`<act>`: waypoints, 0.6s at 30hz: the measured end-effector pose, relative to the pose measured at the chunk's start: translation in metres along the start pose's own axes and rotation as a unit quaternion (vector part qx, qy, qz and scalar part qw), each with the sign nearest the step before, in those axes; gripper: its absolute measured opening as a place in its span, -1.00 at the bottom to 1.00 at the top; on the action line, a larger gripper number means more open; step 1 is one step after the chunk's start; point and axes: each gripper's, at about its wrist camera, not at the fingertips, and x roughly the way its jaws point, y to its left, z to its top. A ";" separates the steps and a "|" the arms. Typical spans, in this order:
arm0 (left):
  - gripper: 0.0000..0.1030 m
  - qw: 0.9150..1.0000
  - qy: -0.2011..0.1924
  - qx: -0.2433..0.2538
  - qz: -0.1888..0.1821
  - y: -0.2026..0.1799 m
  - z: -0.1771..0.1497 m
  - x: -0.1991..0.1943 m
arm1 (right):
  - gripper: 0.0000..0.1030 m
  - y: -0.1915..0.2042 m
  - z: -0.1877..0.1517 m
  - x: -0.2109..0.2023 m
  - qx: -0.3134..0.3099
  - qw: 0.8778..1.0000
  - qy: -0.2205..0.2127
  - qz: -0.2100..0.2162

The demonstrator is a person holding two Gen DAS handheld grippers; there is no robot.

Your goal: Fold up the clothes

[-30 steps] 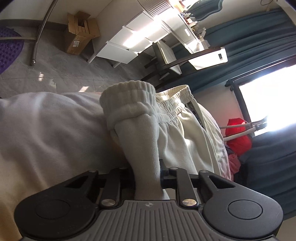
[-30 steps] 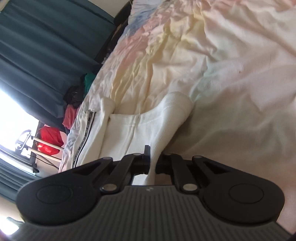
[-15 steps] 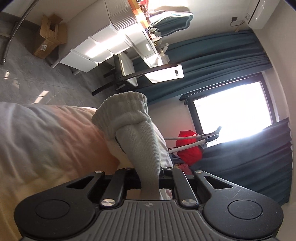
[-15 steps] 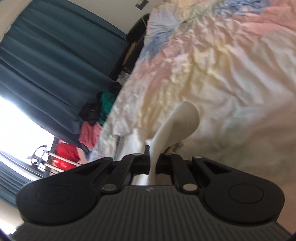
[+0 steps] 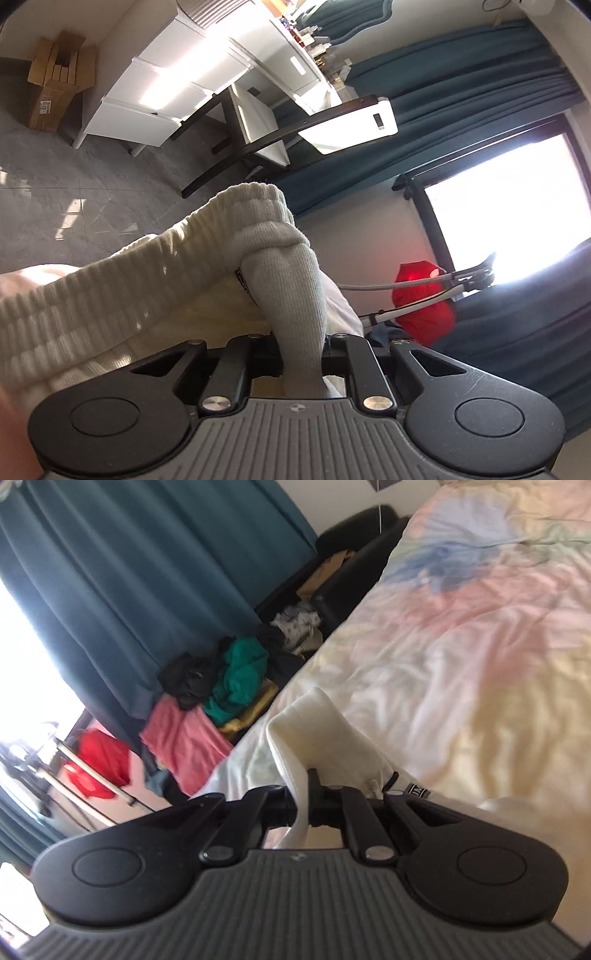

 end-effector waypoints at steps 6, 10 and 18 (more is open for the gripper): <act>-0.64 0.997 0.029 0.029 0.064 0.003 -0.001 0.074 | -0.89 -0.006 -0.032 0.064 -0.023 0.999 0.025 -0.039; -0.46 0.997 0.038 0.044 0.056 0.005 0.002 0.077 | -0.79 -0.015 -0.041 0.074 -0.019 0.999 0.039 -0.028; 0.47 0.997 0.033 0.067 0.032 0.000 -0.001 0.010 | -0.24 -0.034 -0.029 0.016 0.004 0.996 0.089 0.013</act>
